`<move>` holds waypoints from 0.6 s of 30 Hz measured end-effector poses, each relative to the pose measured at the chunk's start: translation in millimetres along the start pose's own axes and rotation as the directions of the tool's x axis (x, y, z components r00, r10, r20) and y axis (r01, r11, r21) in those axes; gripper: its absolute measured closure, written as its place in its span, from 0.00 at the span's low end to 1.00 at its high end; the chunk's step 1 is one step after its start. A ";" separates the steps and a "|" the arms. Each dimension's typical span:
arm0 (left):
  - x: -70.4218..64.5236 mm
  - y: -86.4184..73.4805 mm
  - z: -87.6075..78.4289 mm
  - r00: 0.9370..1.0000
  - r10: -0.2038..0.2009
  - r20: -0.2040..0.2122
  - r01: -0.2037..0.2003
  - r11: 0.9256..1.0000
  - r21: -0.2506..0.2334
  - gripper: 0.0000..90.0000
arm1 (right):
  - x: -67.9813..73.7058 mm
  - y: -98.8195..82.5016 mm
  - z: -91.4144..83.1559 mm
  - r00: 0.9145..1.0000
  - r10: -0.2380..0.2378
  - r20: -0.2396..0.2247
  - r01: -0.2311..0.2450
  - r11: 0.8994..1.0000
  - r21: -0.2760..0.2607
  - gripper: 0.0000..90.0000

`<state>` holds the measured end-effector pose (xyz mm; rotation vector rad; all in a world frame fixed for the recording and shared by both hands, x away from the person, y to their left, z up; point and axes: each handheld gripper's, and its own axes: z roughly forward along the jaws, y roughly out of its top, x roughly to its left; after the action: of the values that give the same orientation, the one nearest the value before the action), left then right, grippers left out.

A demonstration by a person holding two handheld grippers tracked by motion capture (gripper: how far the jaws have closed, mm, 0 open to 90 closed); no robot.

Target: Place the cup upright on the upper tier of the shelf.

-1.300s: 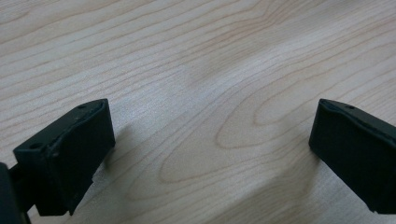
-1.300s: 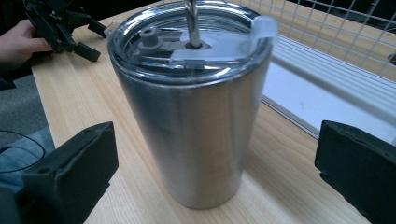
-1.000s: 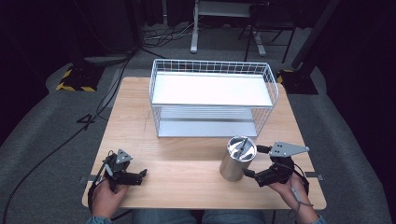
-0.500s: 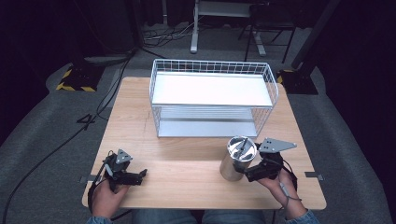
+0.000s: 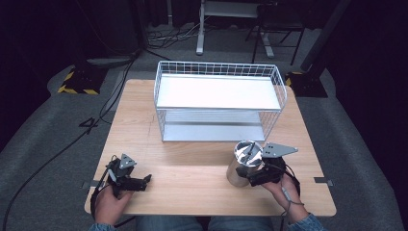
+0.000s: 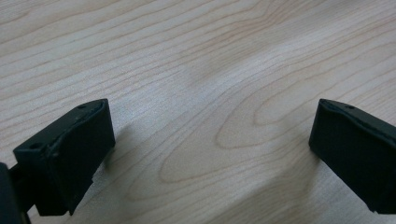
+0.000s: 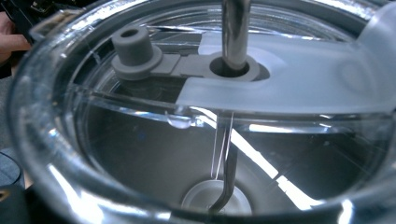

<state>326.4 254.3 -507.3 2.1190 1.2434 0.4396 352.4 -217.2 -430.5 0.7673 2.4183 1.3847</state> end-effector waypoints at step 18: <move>-0.1 0.0 0.0 1.000 0.000 0.001 0.000 1.000 0.000 0.01 | 1.5 6.9 -1.6 0.999 -0.033 0.007 0.032 0.999 0.043 0.04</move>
<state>326.3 254.2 -507.3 2.1187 1.2434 0.4384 352.6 -214.7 -423.7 0.7385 2.4513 1.3194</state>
